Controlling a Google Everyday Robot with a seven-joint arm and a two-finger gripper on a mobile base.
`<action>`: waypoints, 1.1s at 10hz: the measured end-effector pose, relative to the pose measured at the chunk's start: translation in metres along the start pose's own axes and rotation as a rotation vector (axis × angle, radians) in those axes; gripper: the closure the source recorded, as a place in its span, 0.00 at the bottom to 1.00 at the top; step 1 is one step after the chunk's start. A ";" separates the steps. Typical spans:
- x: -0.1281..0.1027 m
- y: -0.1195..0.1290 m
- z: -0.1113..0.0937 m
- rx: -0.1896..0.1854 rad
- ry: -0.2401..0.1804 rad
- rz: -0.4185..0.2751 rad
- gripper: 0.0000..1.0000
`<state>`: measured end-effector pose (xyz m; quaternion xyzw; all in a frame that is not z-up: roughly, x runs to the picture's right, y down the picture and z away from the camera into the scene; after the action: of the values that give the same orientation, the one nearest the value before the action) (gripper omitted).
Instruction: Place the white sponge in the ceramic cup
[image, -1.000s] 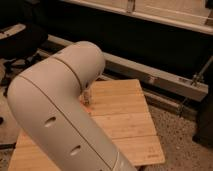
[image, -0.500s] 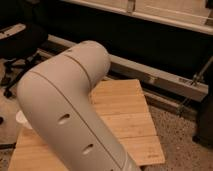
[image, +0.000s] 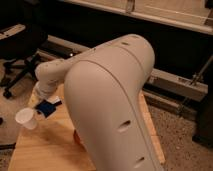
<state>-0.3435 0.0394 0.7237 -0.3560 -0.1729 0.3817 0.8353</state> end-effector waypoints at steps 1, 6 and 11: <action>-0.013 0.012 -0.008 -0.028 -0.046 -0.032 1.00; -0.046 0.072 -0.016 -0.174 -0.231 -0.208 1.00; -0.049 0.072 0.016 -0.161 -0.299 -0.274 1.00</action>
<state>-0.4211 0.0420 0.6812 -0.3341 -0.3715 0.2981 0.8133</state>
